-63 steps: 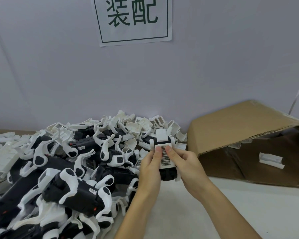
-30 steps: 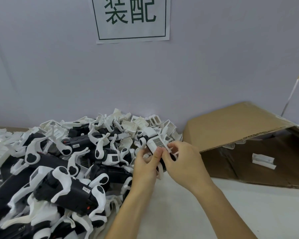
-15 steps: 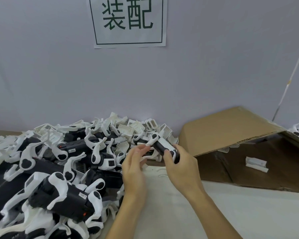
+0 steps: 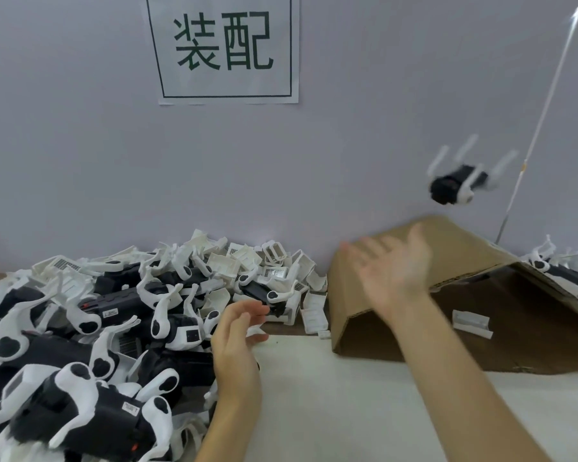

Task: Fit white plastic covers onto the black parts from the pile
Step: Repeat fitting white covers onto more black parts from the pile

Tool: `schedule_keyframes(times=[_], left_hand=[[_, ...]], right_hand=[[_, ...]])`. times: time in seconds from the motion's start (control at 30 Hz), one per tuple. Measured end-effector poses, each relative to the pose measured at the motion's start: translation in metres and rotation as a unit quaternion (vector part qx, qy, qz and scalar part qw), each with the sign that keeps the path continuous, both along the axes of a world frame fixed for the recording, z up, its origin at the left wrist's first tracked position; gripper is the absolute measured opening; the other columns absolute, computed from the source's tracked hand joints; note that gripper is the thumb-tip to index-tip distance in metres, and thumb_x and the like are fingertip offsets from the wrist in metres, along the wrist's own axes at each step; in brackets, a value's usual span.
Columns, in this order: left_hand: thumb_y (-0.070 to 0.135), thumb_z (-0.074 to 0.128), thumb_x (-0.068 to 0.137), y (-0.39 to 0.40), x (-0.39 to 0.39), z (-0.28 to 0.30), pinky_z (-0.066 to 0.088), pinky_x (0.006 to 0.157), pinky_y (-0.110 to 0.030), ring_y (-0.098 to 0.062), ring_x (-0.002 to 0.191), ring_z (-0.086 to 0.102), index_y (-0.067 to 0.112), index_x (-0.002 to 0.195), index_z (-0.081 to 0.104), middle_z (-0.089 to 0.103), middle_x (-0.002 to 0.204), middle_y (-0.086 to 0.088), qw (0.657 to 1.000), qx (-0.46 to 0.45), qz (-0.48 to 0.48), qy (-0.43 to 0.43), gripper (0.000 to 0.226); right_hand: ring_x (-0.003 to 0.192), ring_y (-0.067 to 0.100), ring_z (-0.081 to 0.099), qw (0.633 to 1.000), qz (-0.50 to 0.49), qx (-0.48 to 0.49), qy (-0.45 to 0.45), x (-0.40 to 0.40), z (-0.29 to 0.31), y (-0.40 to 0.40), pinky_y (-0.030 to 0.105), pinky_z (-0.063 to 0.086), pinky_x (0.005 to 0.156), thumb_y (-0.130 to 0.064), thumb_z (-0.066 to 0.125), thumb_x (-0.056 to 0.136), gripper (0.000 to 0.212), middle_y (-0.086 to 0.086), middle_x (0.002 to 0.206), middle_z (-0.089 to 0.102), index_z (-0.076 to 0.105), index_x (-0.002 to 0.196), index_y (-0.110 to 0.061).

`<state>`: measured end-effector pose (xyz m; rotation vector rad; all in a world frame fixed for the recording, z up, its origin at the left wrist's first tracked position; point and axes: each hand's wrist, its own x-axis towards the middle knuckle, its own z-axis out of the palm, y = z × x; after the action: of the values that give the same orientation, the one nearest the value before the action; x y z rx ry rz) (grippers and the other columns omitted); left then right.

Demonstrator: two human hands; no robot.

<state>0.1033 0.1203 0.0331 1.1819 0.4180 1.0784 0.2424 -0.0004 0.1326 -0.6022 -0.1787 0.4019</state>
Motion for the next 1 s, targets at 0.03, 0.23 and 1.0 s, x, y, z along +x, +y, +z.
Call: schedule_keyframes(times=[0.03,0.23,1.0], left_hand=[[-0.003,0.038,0.096,0.0,0.001,-0.001,0.046,0.071,-0.036,-0.02,0.09,0.061,0.007,0.086,0.067,0.069,0.097,-0.014,1.0,-0.002,0.0,-0.001,0.032],[-0.004,0.041,0.095,0.0,0.001,-0.001,0.047,0.07,-0.036,-0.02,0.084,0.062,0.003,0.088,0.066,0.07,0.088,-0.008,1.0,-0.011,-0.003,0.015,0.027],[-0.013,0.039,0.087,-0.004,0.0,0.005,0.046,0.063,-0.028,-0.012,0.068,0.057,0.009,0.078,0.065,0.065,0.066,0.005,0.997,-0.008,-0.013,0.073,0.035]], right_hand=[[0.104,0.037,0.064,0.998,0.003,-0.058,-0.01,-0.012,-0.018,0.007,0.042,0.054,0.078,-0.044,0.032,0.107,0.051,0.019,0.135,0.054,0.044,0.139,-0.007],[0.073,0.011,0.072,0.905,0.03,-0.385,-0.177,-0.056,-0.109,0.044,0.021,0.052,0.062,-0.01,0.051,0.1,0.024,0.005,0.097,0.072,0.063,0.121,-0.013],[0.095,0.019,0.048,0.605,-0.077,-0.604,-0.513,0.001,-0.105,0.104,0.022,0.04,0.074,-0.016,0.069,0.092,0.018,0.002,0.116,0.037,0.06,0.106,-0.009]])
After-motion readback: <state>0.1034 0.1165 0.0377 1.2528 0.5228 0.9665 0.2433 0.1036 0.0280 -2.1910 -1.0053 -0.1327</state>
